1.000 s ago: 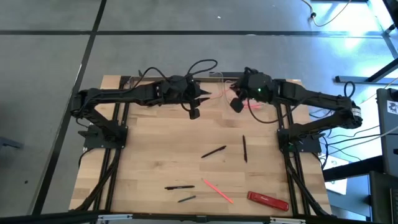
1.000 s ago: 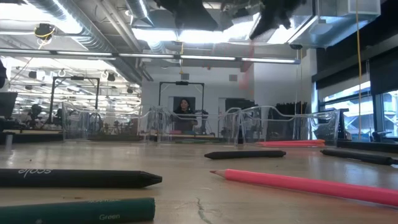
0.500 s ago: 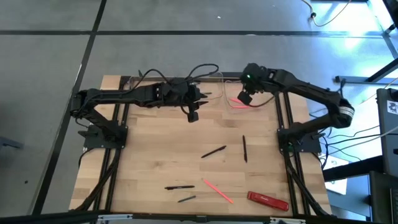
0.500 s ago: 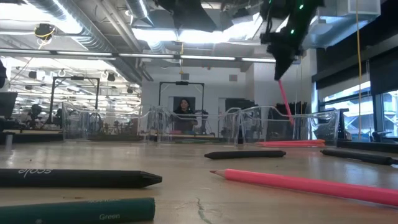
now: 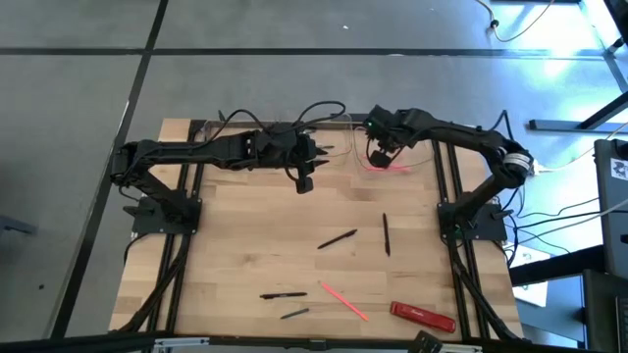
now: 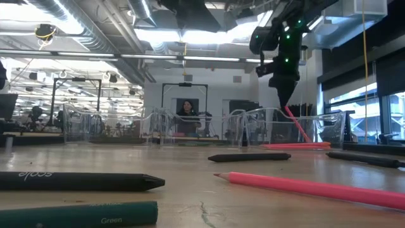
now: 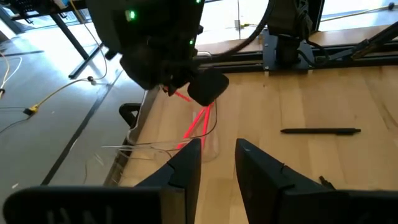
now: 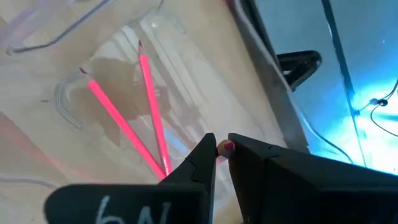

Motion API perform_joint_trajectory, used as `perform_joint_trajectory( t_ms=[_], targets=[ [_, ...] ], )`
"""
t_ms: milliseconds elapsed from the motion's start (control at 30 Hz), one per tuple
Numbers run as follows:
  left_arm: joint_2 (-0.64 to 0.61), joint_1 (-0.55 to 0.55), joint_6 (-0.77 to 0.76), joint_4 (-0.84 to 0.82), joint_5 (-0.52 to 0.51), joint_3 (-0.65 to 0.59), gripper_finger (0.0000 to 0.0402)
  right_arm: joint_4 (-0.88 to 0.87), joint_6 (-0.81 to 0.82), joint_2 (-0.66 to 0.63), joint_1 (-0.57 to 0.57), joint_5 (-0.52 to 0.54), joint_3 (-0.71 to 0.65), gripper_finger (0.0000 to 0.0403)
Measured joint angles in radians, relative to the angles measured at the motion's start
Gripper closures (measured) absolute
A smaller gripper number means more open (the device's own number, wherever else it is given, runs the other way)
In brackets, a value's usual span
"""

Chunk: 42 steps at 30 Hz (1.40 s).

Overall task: Sort crayons/erasers/pens/pencils in bins
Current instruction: Put the pink pencil into the right transparent bin, then put the black pen into the left transparent bin

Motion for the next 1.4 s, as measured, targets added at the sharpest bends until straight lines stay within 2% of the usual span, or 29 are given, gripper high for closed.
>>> perform_joint_trajectory(
  t_ms=[167,400,500,600,767,833,1033,1233,1400],
  targets=[
    [0.0,0.0,0.0,0.0,0.0,0.0,0.0311,0.0,0.007,0.015,0.0,-0.008,0.0,0.0347],
    [0.0,0.0,-0.05,-0.009,0.0,0.0,0.0311,-0.01,0.007,0.015,0.0,-0.008,0.0,0.0285],
    [0.0,0.0,-0.06,-0.053,0.0,0.0,0.0311,-0.021,0.034,0.01,0.0,-0.009,0.0,0.0268],
    [0.0,0.0,-0.133,-0.111,0.0,0.0,0.0311,-0.03,0.032,-0.021,0.002,-0.011,0.0,0.0262],
    [0.0,-0.001,-0.271,-0.265,0.0,0.0,0.0311,-0.032,0.057,-0.137,0.044,-0.021,0.0,0.0261],
    [0.0,-0.009,-0.319,-0.335,0.0,0.0,0.0311,-0.032,0.062,-0.197,0.072,-0.066,0.0,0.0261],
    [0.001,-0.107,-0.334,-0.557,0.003,0.0,0.0311,-0.011,0.058,-0.344,0.21,-0.322,0.0,0.026],
    [0.001,-0.264,-0.364,-0.71,0.016,0.0,0.0311,0.006,0.041,-0.387,0.408,-0.337,0.0,0.026],
    [0.001,-0.406,-0.48,-0.739,0.124,-0.017,0.0312,0.011,0.089,-0.388,0.525,-0.327,0.0,0.026]
  ],
)
